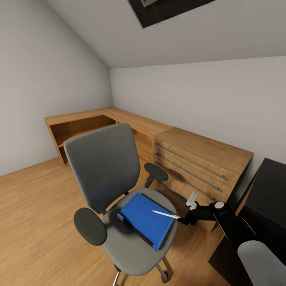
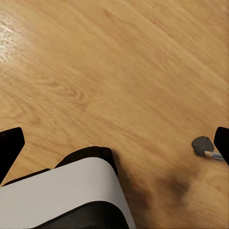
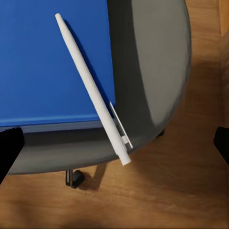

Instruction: In the bedroom, organize the workspace by keeping the computer under the desk, ensuring the monitor is on the desk, placing the keyboard on the desk next to the monitor, placing the mouse on the desk next to the keyboard, moving the folder from the swivel chair onto the desk next to the mouse, stacking the notebook on top of the folder with the pen on top of the notebook, and positioning the swivel chair next to the desk.

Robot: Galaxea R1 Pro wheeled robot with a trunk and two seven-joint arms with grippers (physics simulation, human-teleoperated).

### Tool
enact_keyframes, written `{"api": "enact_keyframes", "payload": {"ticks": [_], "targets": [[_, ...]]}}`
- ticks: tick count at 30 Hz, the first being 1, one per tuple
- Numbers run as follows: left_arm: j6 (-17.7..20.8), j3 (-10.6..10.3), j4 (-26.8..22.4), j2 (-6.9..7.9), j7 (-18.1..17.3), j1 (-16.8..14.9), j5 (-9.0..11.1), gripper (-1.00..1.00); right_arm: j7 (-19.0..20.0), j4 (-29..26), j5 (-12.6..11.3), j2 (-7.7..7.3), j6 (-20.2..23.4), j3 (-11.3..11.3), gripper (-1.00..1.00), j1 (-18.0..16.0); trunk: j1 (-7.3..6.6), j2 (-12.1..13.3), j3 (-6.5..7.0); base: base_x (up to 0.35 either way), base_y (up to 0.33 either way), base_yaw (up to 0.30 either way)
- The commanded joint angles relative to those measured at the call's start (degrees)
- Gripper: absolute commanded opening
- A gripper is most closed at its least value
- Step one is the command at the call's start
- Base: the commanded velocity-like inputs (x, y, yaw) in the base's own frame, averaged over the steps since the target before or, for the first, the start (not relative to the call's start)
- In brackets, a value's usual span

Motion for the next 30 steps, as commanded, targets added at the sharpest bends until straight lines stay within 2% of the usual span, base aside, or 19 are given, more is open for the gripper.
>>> {"api": "enact_keyframes", "payload": {"ticks": [1,30], "targets": [[0.25,0.02,-0.15,-0.01,0.27,0.02,0.42,1.00,0.23,0.04,0.14,-0.02,0.14,0.15,1.00,-0.06,0.22,-0.44,-0.23,0.000,0.000,0.000],[0.15,0.09,-0.15,-0.11,0.29,0.02,0.40,1.00,0.35,0.26,0.08,0.28,-0.36,0.29,1.00,-0.12,6.59,-12.07,-5.44,0.000,0.000,0.000]]}}
